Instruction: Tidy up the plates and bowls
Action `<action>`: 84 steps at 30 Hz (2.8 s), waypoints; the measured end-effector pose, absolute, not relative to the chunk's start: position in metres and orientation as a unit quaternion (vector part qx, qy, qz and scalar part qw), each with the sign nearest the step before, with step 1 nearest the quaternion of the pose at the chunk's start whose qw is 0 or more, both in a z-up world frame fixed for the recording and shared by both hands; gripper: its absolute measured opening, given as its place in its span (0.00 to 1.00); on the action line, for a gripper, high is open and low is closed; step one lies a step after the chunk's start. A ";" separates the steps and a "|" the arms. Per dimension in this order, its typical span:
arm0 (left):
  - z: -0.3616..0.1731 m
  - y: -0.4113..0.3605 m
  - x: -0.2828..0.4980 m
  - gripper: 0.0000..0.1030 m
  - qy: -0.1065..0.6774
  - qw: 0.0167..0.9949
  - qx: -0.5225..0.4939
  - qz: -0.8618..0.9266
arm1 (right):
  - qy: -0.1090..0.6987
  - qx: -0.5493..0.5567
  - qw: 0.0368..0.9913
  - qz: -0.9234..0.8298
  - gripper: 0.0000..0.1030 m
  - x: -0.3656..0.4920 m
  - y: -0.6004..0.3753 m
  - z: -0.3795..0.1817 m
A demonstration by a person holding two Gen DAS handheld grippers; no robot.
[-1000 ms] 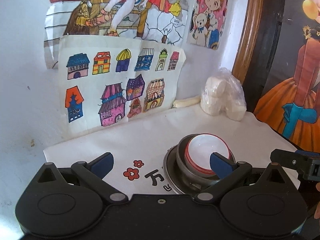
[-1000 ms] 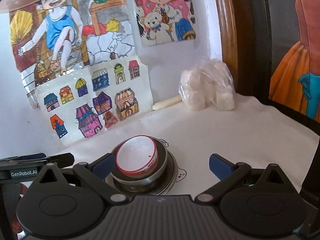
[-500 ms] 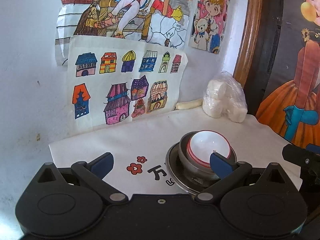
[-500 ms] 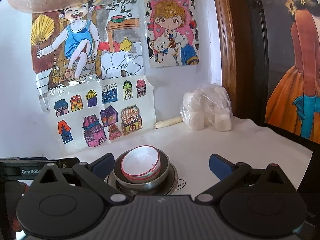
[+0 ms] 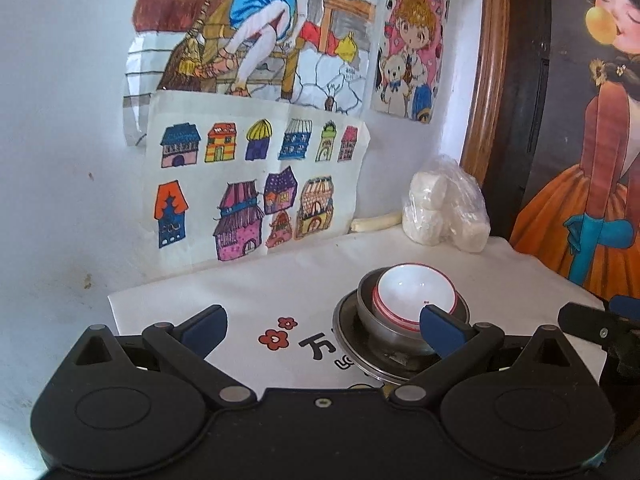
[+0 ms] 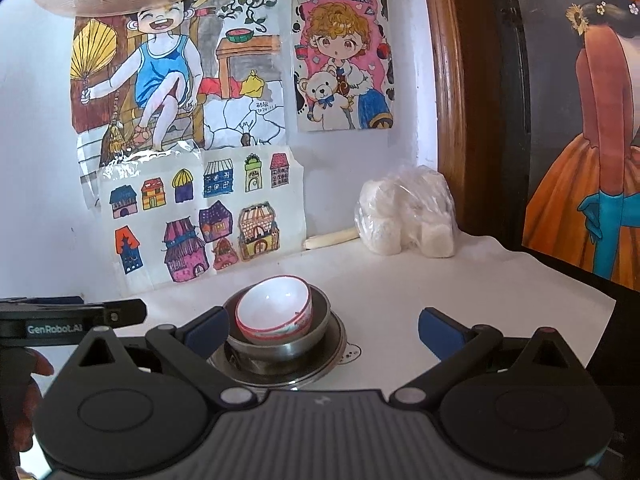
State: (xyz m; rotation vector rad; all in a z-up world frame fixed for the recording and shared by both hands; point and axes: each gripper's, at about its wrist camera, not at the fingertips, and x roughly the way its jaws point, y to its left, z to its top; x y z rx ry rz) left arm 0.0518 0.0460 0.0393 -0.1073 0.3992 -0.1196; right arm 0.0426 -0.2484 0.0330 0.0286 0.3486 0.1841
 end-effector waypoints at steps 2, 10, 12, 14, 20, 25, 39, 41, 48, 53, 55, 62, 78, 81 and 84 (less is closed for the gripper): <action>0.036 0.050 0.046 0.99 0.178 0.980 -0.062 -0.062 | 0.178 0.009 0.980 0.093 1.00 0.043 -0.248 0.031; 0.022 0.053 0.037 0.99 0.169 0.981 -0.065 -0.067 | 0.176 0.006 0.980 0.096 1.00 0.042 -0.250 0.025; 0.017 0.054 0.035 0.99 0.174 0.980 -0.068 -0.070 | 0.171 0.005 0.980 0.102 1.00 0.040 -0.249 0.022; 0.012 0.054 0.031 0.99 0.175 0.979 -0.067 -0.073 | 0.168 0.001 0.980 0.103 1.00 0.037 -0.248 0.019; 0.003 0.055 0.025 0.99 0.186 0.978 -0.067 -0.072 | 0.175 -0.005 0.979 0.102 1.00 0.030 -0.246 0.009; -0.001 0.054 0.021 0.99 0.183 0.978 -0.060 -0.074 | 0.169 -0.012 0.981 0.095 1.00 0.027 -0.246 0.005; -0.025 0.047 0.008 0.99 0.166 0.983 -0.038 -0.075 | 0.159 -0.034 0.984 0.074 1.00 0.011 -0.228 -0.027; -0.030 0.049 0.007 0.99 0.165 0.983 -0.036 -0.068 | 0.158 -0.026 0.985 0.063 1.00 0.010 -0.228 -0.030; -0.043 0.055 0.001 0.99 0.159 0.985 -0.048 -0.055 | 0.149 0.001 0.988 0.037 1.00 0.005 -0.231 -0.037; -0.046 0.056 -0.003 0.99 0.150 0.986 -0.042 -0.054 | 0.137 0.002 0.990 0.033 1.00 -0.001 -0.230 -0.040; -0.046 0.052 -0.006 0.99 0.140 0.988 -0.021 -0.054 | 0.135 0.000 0.990 0.035 1.00 -0.002 -0.229 -0.041; -0.048 0.046 -0.014 0.99 0.124 0.991 0.010 -0.056 | 0.143 0.004 0.989 0.041 1.00 -0.003 -0.224 -0.046; -0.055 0.054 -0.010 0.99 0.152 0.987 -0.018 -0.049 | 0.162 0.027 0.986 0.043 1.00 -0.001 -0.226 -0.056; -0.055 0.054 -0.010 0.99 0.152 0.987 -0.019 -0.049 | 0.164 0.029 0.985 0.043 1.00 -0.001 -0.226 -0.057; -0.055 0.054 -0.009 0.99 0.153 0.987 -0.019 -0.049 | 0.166 0.030 0.985 0.043 1.00 0.000 -0.226 -0.057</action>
